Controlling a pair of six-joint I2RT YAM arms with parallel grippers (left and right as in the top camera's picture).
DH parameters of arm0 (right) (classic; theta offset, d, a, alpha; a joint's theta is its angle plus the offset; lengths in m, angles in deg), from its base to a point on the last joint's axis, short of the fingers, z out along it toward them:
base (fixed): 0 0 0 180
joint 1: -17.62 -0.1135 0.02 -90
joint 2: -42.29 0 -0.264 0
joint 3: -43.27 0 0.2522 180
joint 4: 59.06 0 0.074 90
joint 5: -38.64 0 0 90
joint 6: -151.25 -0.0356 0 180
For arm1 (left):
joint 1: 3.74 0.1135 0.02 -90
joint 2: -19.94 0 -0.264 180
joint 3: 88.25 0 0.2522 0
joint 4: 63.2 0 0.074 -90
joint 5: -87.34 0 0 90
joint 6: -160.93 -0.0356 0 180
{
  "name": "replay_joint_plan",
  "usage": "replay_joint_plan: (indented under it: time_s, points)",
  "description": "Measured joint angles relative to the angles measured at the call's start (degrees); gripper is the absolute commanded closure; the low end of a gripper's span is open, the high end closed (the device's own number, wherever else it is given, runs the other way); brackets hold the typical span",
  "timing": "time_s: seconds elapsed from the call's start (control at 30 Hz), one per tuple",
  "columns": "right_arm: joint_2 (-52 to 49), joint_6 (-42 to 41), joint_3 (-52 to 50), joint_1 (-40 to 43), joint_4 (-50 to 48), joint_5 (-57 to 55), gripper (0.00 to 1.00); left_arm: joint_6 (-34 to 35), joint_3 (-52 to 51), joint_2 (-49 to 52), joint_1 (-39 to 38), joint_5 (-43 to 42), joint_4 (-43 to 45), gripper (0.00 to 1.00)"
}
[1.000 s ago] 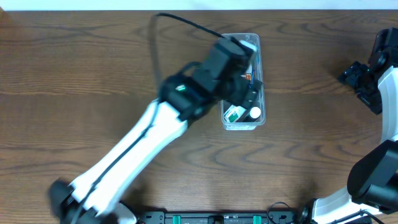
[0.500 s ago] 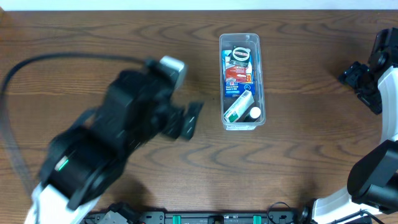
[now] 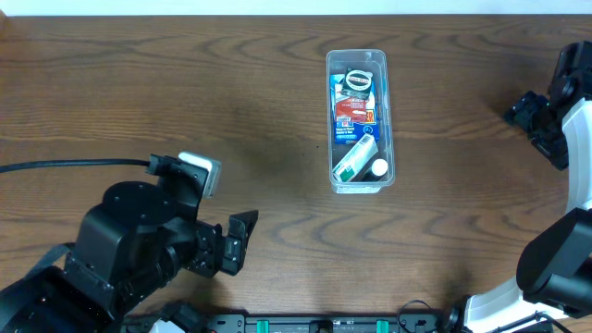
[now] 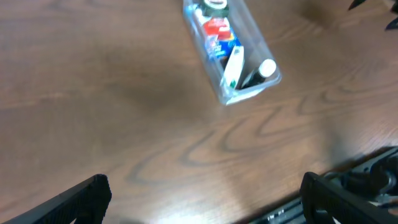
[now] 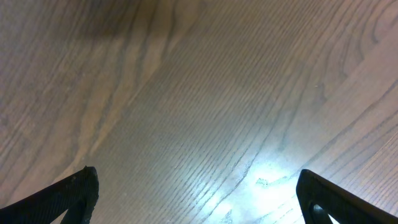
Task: Pack container
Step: 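Release the bottle and withdraw left gripper to its rest pose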
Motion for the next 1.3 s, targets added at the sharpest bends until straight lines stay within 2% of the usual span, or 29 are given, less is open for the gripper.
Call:
replay_joint_plan:
  time_s: [0.47, 0.63, 0.8, 1.0, 1.13, 1.3]
  points:
    - [0.0, 0.0, 0.0, 0.0, 0.0, 0.0, 0.01, -0.3, -0.5, 0.1, 0.0, 0.0, -3.3, 0.02]
    - [0.0, 0.0, 0.0, 0.0, 0.0, 0.0, 0.01, -1.9, -5.7, -0.7, 2.8, 0.0, -2.0, 0.02]
    - [0.0, 0.0, 0.0, 0.0, 0.0, -0.1, 0.01, -2.6, -19.0, -7.1, 9.0, 0.0, 10.4, 0.02]
    - [0.0, 0.0, 0.0, 0.0, 0.0, 0.0, 0.01, -3.5, -38.8, -22.2, 16.0, -0.4, 30.0, 0.02]
    - [0.0, 0.0, 0.0, 0.0, 0.0, 0.0, 0.01, -7.8, -50.9, -31.6, 20.8, -4.6, 43.9, 0.02]
    - [0.0, 0.0, 0.0, 0.0, 0.0, 0.0, 0.01, -12.8, -62.0, -40.3, 25.7, -9.7, 55.7, 0.02]
